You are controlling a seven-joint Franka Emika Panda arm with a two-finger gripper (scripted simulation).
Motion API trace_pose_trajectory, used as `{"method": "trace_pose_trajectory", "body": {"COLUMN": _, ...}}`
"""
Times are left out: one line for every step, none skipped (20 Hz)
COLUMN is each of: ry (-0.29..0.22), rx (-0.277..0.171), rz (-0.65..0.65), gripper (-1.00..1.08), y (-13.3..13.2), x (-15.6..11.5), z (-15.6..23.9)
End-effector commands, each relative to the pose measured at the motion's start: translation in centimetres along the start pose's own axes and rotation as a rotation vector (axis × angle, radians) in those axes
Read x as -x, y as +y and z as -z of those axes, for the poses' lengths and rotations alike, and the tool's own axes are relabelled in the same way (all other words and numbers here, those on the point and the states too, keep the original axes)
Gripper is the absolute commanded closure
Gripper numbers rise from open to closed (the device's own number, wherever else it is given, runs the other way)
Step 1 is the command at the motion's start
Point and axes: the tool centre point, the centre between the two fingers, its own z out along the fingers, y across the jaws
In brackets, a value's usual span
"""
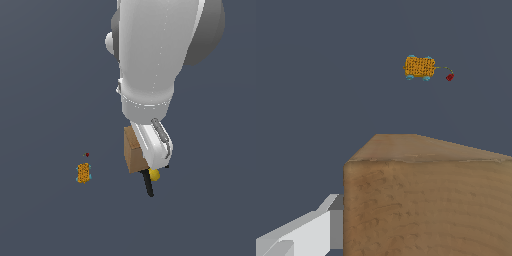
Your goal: Pick up a designated object from a clutter of objects.
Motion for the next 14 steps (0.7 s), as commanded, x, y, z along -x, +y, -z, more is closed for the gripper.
{"method": "trace_pose_trajectory", "body": {"ry": 0.002, "rx": -0.009, "rz": 0.0, "gripper": 1.08, "y": -0.9, "x": 1.5, "z": 2.8}}
{"method": "trace_pose_trajectory", "body": {"ry": 0.002, "rx": -0.009, "rz": 0.0, "gripper": 1.08, "y": -1.3, "x": 2.0, "z": 3.6}}
{"method": "trace_pose_trajectory", "body": {"ry": 0.002, "rx": -0.009, "rz": 0.0, "gripper": 1.08, "y": -1.6, "x": 2.5, "z": 4.3}}
{"method": "trace_pose_trajectory", "body": {"ry": 0.002, "rx": -0.009, "rz": 0.0, "gripper": 1.08, "y": -1.9, "x": 3.0, "z": 5.0}}
{"method": "trace_pose_trajectory", "body": {"ry": 0.001, "rx": -0.01, "rz": 0.0, "gripper": 1.08, "y": -2.2, "x": 3.4, "z": 5.7}}
{"method": "trace_pose_trajectory", "body": {"ry": 0.001, "rx": -0.01, "rz": 0.0, "gripper": 1.08, "y": -2.4, "x": 3.8, "z": 6.4}}
{"method": "trace_pose_trajectory", "body": {"ry": 0.001, "rx": -0.01, "rz": 0.0, "gripper": 1.08, "y": -2.7, "x": 4.2, "z": 7.0}}
{"method": "trace_pose_trajectory", "body": {"ry": 0.001, "rx": -0.01, "rz": 0.0, "gripper": 1.08, "y": -2.9, "x": 4.6, "z": 7.6}}
{"method": "trace_pose_trajectory", "body": {"ry": 0.001, "rx": -0.01, "rz": 0.0, "gripper": 1.08, "y": -3.2, "x": 5.0, "z": 8.1}}
{"method": "trace_pose_trajectory", "body": {"ry": 0.001, "rx": -0.01, "rz": 0.0, "gripper": 1.08, "y": -3.4, "x": 5.3, "z": 8.6}}
{"method": "trace_pose_trajectory", "body": {"ry": 0.001, "rx": -0.01, "rz": 0.0, "gripper": 1.08, "y": -3.6, "x": 5.5, "z": 9.0}}
{"method": "trace_pose_trajectory", "body": {"ry": 0.0, "rx": -0.01, "rz": 0.0, "gripper": 1.08, "y": -3.8, "x": 5.8, "z": 9.4}}
{"method": "trace_pose_trajectory", "body": {"ry": 0.0, "rx": -0.01, "rz": 0.0, "gripper": 1.08, "y": -3.9, "x": 6.0, "z": 9.7}}
{"method": "trace_pose_trajectory", "body": {"ry": 0.0, "rx": -0.01, "rz": 0.0, "gripper": 1.08, "y": -4.1, "x": 6.2, "z": 10.0}}
